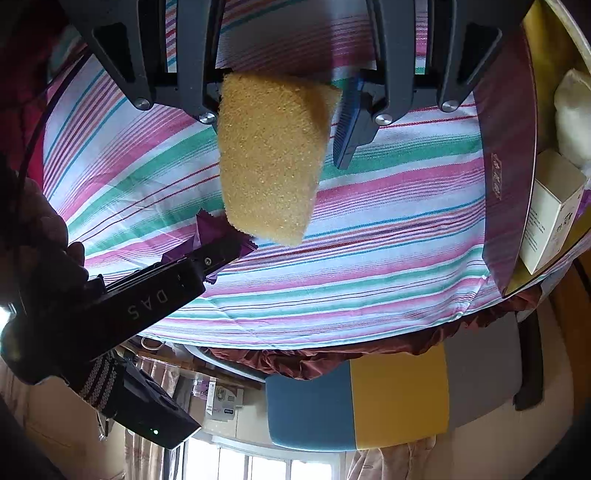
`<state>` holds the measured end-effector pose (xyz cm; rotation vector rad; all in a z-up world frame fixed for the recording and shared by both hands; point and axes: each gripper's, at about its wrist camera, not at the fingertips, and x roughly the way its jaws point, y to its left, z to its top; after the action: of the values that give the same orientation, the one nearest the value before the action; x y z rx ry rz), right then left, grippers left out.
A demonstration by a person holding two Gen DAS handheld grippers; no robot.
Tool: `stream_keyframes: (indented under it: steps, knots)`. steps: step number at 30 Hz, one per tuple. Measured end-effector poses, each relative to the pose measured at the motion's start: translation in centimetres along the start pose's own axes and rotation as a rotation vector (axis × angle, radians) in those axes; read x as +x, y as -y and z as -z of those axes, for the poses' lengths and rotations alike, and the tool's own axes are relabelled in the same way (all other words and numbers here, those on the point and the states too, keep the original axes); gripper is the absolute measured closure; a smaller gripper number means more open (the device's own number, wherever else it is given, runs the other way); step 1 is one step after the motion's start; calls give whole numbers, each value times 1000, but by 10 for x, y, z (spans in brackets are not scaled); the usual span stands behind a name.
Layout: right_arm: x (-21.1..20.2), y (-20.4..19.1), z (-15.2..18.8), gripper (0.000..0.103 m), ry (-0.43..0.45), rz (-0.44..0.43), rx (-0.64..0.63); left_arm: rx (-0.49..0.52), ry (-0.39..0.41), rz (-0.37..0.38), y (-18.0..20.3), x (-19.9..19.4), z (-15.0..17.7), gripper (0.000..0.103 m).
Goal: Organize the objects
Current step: 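Carry the yellow sponge into the gold tray and open the left tool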
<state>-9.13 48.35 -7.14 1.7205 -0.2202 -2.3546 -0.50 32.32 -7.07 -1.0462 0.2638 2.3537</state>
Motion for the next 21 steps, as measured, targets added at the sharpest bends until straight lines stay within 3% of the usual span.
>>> stream_keyframes:
  steps: [21]
  knots:
    - [2,-5,0,58,1,14,-24,8,9,-11,3,-1,3,61]
